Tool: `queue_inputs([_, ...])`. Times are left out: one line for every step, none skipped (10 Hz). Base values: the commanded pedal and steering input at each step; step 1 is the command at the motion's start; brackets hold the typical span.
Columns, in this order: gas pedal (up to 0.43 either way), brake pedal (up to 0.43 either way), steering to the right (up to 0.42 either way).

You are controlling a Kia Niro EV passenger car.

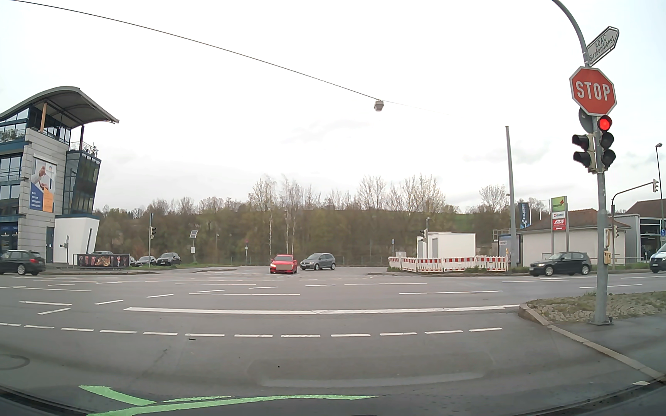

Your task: Follow the waypoints while adhering to traffic rules and regulations

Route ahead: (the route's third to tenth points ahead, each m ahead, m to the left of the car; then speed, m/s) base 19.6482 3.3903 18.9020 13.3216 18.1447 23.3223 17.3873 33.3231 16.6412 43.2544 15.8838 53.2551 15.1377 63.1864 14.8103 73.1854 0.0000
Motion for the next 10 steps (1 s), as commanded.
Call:
queue_inputs([0.0,0.409,-0.073])
queue_inputs([0.0,0.409,-0.073])
queue_inputs([0.0,0.409,-0.073])
queue_inputs([0.0,0.409,-0.073])
queue_inputs([0.0,0.402,-0.073])
queue_inputs([0.0,0.409,-0.073])
queue_inputs([0.0,0.409,-0.073])
queue_inputs([0.0,0.409,-0.073])
queue_inputs([0.0,0.409,-0.073])
queue_inputs([0.0,0.409,-0.073])
